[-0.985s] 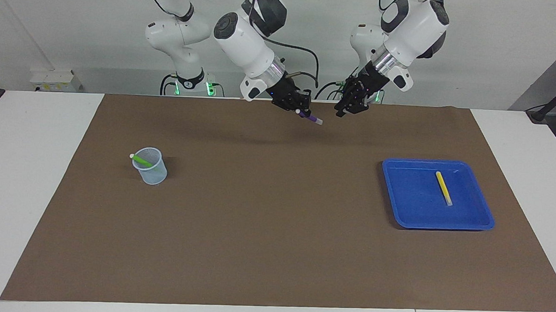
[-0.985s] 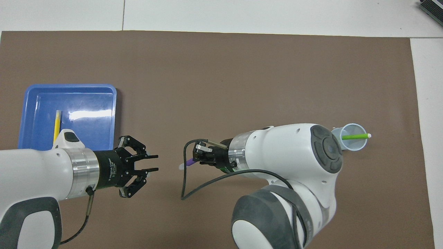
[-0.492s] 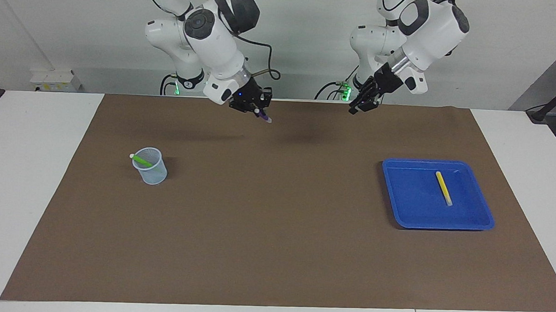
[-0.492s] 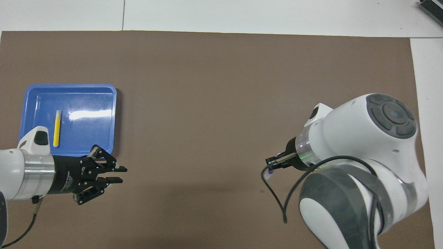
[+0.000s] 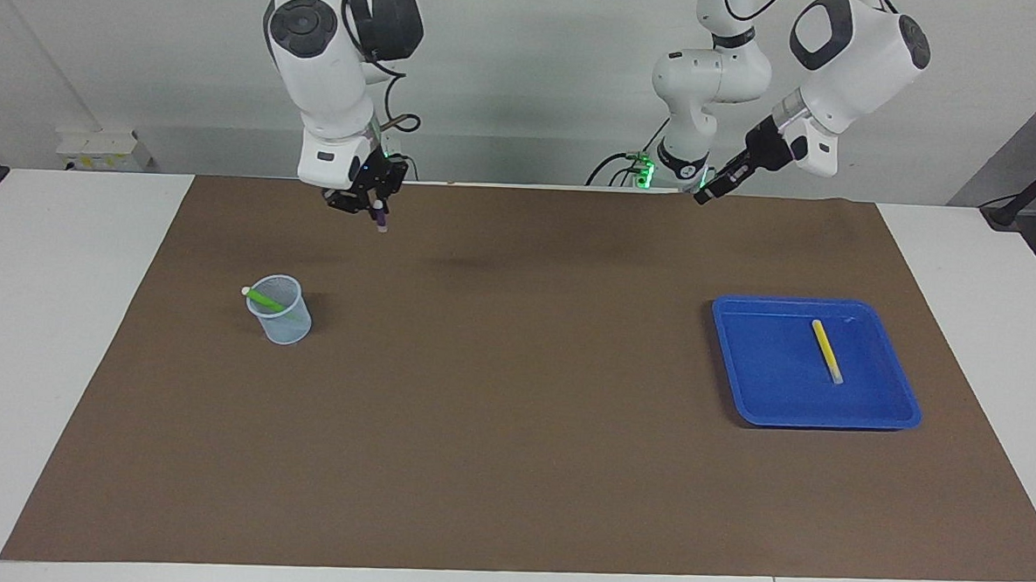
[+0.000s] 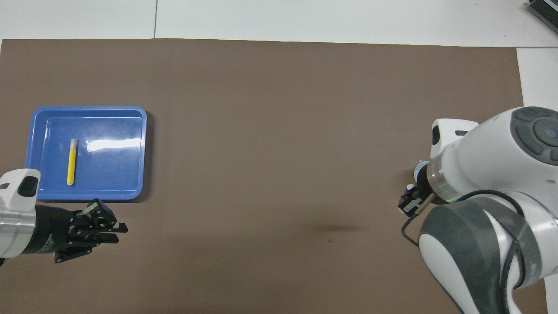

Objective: Transfer and insert pens with both arms
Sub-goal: 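Insert the purple pen into the cup with the right gripper, then grasp the yellow pen with the left gripper while the right gripper approaches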

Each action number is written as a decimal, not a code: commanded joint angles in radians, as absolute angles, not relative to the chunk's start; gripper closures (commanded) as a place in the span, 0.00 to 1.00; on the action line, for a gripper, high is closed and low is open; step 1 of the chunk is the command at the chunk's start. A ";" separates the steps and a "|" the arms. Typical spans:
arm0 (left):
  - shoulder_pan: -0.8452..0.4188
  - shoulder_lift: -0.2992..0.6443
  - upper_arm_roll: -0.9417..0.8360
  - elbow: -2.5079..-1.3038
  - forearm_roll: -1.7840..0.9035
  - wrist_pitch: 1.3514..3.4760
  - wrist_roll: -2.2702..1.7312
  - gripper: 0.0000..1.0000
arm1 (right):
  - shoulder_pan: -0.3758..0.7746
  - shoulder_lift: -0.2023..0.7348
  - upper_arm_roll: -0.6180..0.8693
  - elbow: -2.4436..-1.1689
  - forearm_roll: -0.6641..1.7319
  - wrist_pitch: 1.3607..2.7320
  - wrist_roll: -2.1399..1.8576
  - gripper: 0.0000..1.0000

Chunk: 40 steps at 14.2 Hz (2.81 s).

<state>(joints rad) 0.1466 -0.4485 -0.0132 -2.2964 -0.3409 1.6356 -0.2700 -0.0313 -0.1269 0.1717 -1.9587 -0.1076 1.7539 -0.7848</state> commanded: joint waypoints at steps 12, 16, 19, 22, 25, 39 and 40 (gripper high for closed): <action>0.316 -0.356 -0.021 -2.289 -0.046 1.873 0.297 0.61 | -0.172 -0.107 0.187 -2.206 -0.115 2.089 -0.861 0.86; 0.318 -0.237 -0.021 -2.252 -0.037 1.980 0.336 0.61 | -0.183 -0.106 0.187 -2.204 -0.103 2.079 -0.862 0.10; 0.319 -0.126 -0.021 -2.191 -0.008 2.041 0.354 0.58 | -0.173 -0.107 0.187 -2.148 -0.065 2.001 -0.862 0.00; 0.319 -0.052 -0.021 -2.180 -0.003 2.140 0.351 0.53 | -0.170 -0.107 0.189 -2.059 0.012 1.880 -0.847 0.00; 0.308 0.004 -0.021 -2.146 -0.005 2.175 0.348 0.53 | -0.172 -0.123 0.187 -2.014 0.151 1.761 -0.844 0.00; 0.267 0.255 -0.026 -2.063 -0.012 2.373 0.324 0.51 | -0.060 -0.140 0.212 -2.016 0.418 1.704 -0.071 0.00; 0.267 0.256 -0.026 -2.065 -0.012 2.388 0.324 0.51 | -0.045 -0.141 0.212 -2.016 0.442 1.706 0.010 0.00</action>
